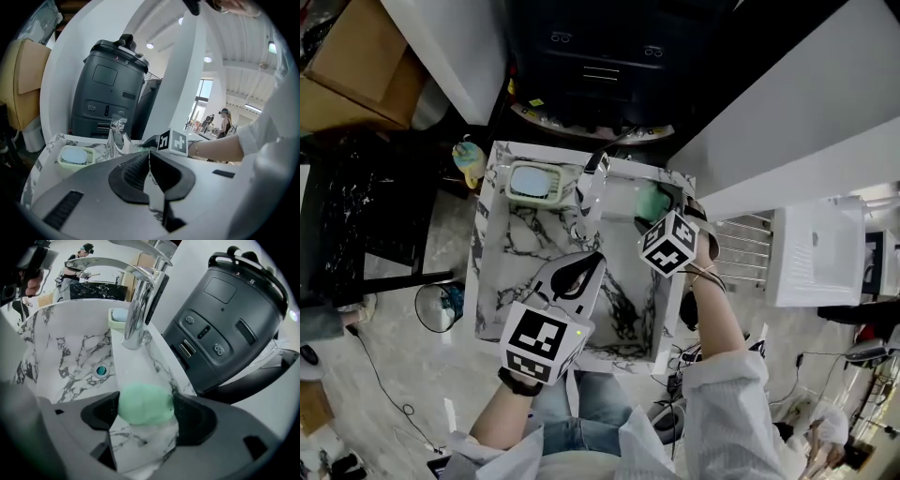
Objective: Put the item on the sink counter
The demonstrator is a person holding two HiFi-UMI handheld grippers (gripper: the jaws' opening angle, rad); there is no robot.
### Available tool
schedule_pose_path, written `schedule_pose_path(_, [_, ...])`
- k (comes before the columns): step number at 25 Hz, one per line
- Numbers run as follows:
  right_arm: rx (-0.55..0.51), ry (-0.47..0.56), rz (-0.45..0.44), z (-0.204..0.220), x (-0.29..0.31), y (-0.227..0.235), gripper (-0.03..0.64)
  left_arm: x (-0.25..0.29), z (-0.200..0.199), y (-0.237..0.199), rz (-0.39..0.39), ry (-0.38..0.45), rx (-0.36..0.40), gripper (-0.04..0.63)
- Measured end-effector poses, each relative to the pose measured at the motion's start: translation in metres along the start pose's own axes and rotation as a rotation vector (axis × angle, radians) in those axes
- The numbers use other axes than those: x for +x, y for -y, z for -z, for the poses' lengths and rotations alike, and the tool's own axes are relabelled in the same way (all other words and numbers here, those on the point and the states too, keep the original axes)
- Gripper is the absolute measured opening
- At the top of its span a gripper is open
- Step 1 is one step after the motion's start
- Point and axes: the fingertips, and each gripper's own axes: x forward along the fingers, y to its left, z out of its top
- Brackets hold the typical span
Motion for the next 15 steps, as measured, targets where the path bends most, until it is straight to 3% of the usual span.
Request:
schedule_pose_path(7, [-0.045, -0.009, 0.001, 0.002, 0.001, -0.001, 0.348, -0.002, -0.006, 0.0, 0.004, 0.014, 0.002, 0.023])
schedule_pose_path(12, [0.018, 0.004, -0.024, 0.006, -0.006, -0.001, 0.341, -0.004, -0.009, 0.003, 0.016, 0.02, 0.01, 0.023])
schedule_pose_path(15, [0.039, 0.032, 0.002, 0.002, -0.018, 0.006, 0.268, -0.006, -0.01, 0.002, 0.013, 0.024, 0.007, 0.023])
